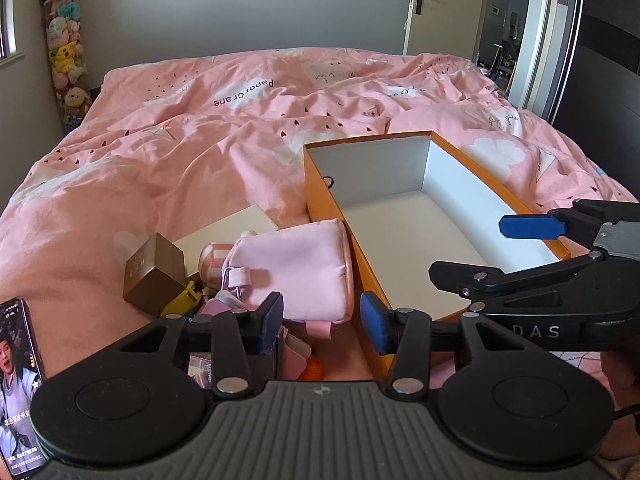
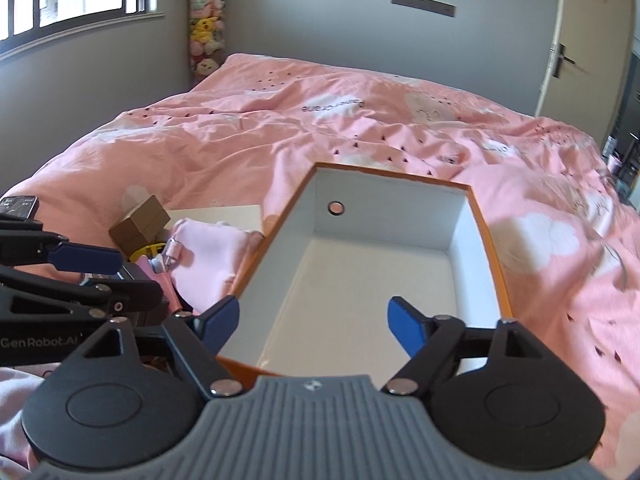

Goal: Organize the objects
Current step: 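Reach the right tool to the pink pouch and grasp it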

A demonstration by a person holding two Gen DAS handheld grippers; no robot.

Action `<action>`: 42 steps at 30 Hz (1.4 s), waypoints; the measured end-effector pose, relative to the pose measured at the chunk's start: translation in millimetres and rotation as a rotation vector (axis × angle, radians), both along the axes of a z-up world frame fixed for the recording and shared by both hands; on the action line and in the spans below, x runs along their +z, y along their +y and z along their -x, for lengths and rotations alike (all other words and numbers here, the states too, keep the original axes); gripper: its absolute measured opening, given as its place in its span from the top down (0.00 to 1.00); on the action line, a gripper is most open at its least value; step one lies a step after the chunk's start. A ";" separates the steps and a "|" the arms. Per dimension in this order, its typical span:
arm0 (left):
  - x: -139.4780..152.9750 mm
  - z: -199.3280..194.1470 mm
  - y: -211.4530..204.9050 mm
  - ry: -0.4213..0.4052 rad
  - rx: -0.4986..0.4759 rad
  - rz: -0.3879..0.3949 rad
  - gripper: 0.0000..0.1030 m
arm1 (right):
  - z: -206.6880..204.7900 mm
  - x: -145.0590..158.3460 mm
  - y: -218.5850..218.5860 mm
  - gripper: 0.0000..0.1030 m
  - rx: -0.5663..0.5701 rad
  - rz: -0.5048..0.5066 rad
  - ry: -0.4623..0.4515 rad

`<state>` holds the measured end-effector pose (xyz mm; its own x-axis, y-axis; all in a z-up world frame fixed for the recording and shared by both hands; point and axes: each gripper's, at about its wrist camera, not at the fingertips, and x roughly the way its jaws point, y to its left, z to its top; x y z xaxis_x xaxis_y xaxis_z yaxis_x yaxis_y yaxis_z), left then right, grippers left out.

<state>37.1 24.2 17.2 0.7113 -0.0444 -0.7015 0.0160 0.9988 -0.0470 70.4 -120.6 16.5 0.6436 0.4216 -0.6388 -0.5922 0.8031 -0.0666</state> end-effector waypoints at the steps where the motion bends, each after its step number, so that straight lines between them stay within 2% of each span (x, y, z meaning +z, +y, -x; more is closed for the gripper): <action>1: -0.3 -3.2 2.3 0.004 0.001 0.005 0.49 | -3.5 0.4 4.9 0.30 0.016 0.005 0.008; 3: -1.3 -10.0 7.2 0.018 0.001 0.014 0.55 | -10.3 0.9 13.6 0.38 0.048 0.011 0.021; 5: -2.9 -16.7 13.5 0.038 -0.003 0.034 0.61 | -16.4 1.7 22.4 0.41 0.081 0.023 0.024; 11: -6.2 -33.0 46.6 0.086 0.053 0.119 0.71 | -38.7 5.2 57.1 0.51 0.186 0.060 0.041; 16: -10.5 -44.0 79.1 0.131 0.114 0.167 0.76 | -54.6 1.2 93.5 0.52 0.305 0.099 0.065; 24: -22.6 -59.9 98.2 0.212 0.122 0.219 0.76 | -88.5 -17.4 135.2 0.55 0.480 0.248 0.147; 27: -27.7 -66.5 100.0 0.239 0.130 0.227 0.76 | -103.0 -24.7 143.0 0.55 0.518 0.271 0.227; 29: -30.2 -69.3 100.6 0.248 0.129 0.231 0.76 | -108.6 -28.2 146.5 0.55 0.525 0.282 0.266; 33: -34.1 -72.3 102.7 0.271 0.135 0.231 0.76 | -109.1 -27.8 147.3 0.65 0.526 0.294 0.297; 38: -35.5 -72.1 106.3 0.289 0.145 0.236 0.76 | -101.1 -21.1 139.9 0.73 0.549 0.292 0.342; 42: -31.4 -70.0 109.1 0.281 0.151 0.242 0.76 | -97.5 -10.8 131.9 0.76 0.520 0.259 0.309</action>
